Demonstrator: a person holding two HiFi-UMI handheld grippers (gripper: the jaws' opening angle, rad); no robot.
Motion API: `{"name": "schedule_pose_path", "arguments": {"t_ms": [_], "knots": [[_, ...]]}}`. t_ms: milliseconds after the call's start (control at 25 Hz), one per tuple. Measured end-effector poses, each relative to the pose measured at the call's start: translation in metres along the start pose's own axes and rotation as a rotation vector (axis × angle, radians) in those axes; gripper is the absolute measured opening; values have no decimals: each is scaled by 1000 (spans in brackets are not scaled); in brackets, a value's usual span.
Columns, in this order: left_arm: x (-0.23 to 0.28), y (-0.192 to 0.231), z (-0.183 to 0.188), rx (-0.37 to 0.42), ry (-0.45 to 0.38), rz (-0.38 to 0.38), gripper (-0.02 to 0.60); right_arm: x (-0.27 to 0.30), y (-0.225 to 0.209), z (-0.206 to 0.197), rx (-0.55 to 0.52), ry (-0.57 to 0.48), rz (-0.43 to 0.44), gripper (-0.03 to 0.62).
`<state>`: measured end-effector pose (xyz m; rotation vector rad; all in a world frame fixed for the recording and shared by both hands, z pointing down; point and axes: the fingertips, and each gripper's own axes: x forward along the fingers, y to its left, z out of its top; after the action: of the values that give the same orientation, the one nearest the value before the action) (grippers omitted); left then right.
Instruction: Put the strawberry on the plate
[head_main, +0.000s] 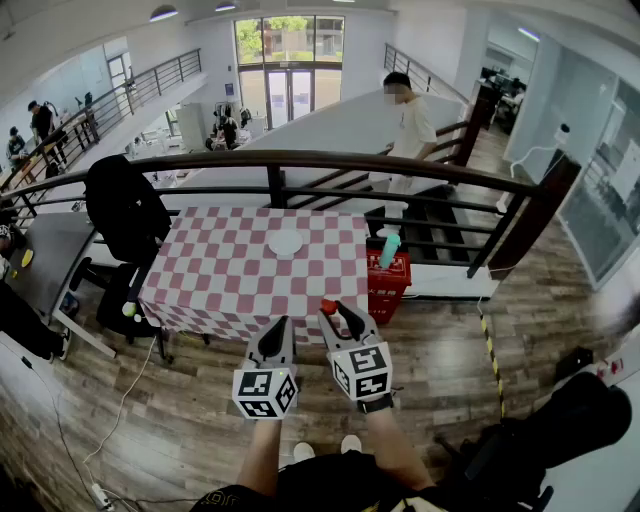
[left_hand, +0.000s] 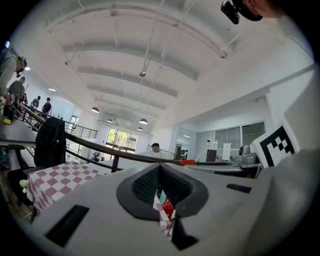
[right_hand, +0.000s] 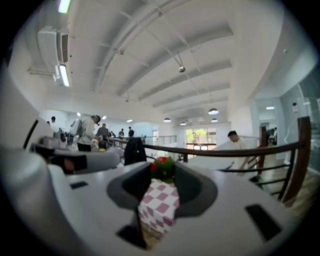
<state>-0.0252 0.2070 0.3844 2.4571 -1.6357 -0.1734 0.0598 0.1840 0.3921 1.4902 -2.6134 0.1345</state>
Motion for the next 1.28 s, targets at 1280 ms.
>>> {"name": "schedule_pose_path", "arguments": {"t_ms": [1280], "knots": [[19,134,0,-15,0,151,9,134,82,8,-79,-25,185,149]]}}
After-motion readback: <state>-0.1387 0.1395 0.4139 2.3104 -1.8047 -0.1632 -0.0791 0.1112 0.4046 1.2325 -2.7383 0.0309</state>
